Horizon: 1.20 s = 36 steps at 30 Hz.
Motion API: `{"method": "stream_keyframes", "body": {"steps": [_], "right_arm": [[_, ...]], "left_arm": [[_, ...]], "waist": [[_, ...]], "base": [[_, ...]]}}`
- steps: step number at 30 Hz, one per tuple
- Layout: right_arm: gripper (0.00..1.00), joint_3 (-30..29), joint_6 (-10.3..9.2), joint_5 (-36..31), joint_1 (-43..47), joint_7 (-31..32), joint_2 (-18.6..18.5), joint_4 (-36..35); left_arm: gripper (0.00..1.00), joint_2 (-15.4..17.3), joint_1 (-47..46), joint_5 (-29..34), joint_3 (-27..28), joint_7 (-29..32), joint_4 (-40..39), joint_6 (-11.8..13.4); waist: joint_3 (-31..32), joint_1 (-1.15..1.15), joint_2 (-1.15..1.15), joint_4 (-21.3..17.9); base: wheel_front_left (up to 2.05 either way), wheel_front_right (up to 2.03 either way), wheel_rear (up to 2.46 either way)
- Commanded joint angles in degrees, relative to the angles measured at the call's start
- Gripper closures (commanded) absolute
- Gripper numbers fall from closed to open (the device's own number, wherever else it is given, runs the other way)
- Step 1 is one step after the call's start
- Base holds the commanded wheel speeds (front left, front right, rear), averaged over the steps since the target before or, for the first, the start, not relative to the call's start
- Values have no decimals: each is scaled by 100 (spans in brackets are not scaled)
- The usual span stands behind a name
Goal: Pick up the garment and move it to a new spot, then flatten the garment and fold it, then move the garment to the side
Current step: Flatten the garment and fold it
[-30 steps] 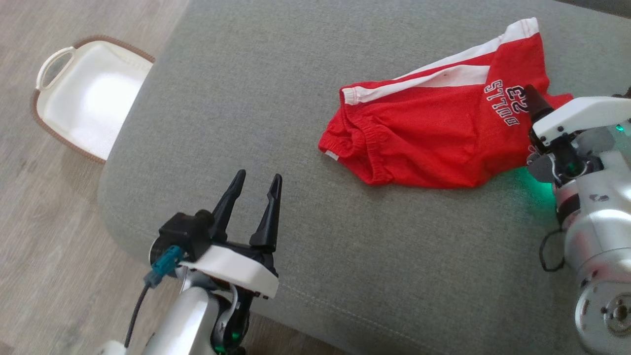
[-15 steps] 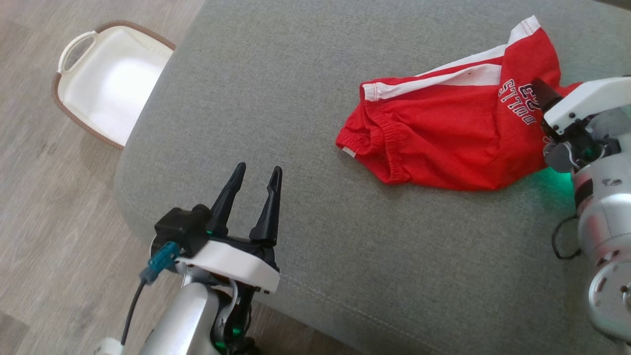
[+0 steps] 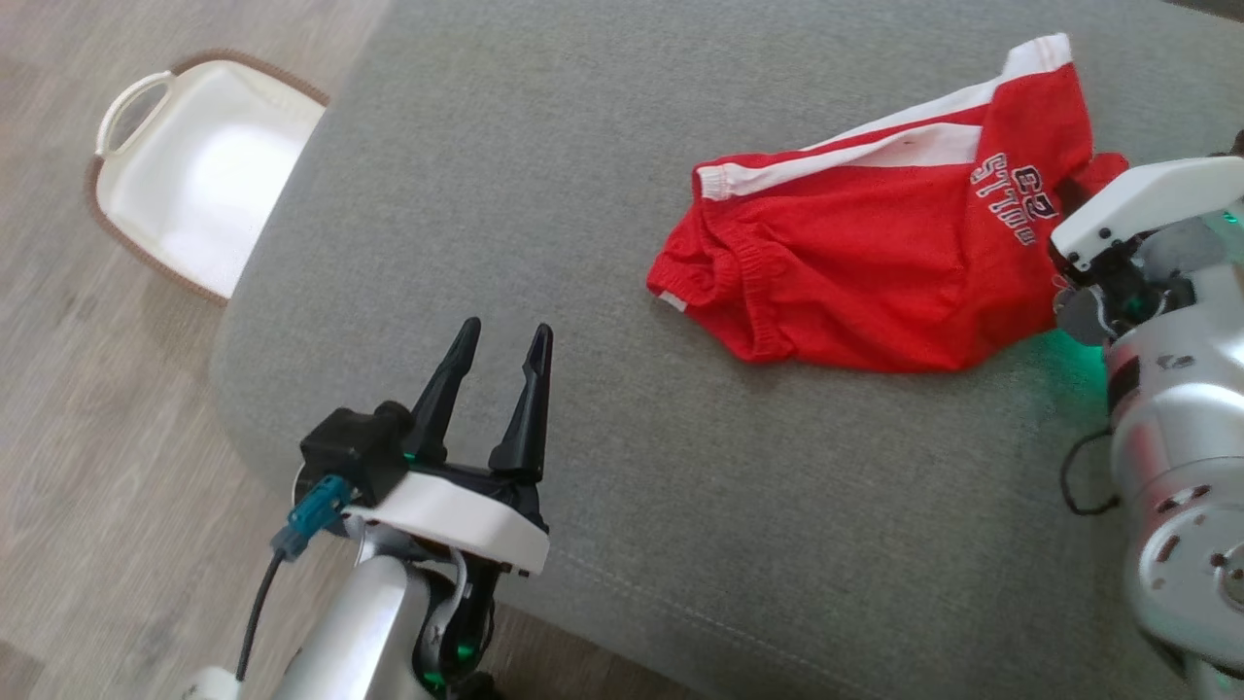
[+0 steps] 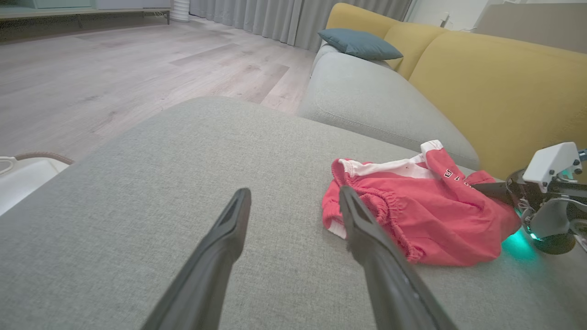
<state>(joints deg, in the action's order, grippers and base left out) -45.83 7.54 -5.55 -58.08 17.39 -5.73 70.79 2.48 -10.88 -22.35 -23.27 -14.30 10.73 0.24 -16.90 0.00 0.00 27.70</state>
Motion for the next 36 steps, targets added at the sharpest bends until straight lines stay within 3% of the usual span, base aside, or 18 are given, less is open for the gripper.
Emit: {"method": "stream_keyframes", "body": {"steps": [1,10,17,27,36], "right_arm": [[100,9,-5,-22,22,-166,178,-121],[100,140,-5,413,115,-960,257,-298],[100,585,-5,1070,448,-1357,276,-567],[100,1234,-5,2269,1440,-1585,284,-1049],[100,1665,-5,2978,1972,-1750,284,-1340]], "left_arm": [[0,40,-178,26,223,-70,-211,-8],[0,40,-146,135,356,-70,-203,-49],[0,40,-51,211,480,-70,-206,-95],[0,40,269,351,699,-70,-151,-208],[0,40,456,414,702,-70,-128,-283]], "waist": [[41,0,0,-86],[218,0,0,-445],[440,0,0,-792],[1003,0,0,-1327],[1213,0,0,-1398]], "base": [[0,0,0],[0,0,0],[0,0,0],[0,0,0],[0,0,0]]}}
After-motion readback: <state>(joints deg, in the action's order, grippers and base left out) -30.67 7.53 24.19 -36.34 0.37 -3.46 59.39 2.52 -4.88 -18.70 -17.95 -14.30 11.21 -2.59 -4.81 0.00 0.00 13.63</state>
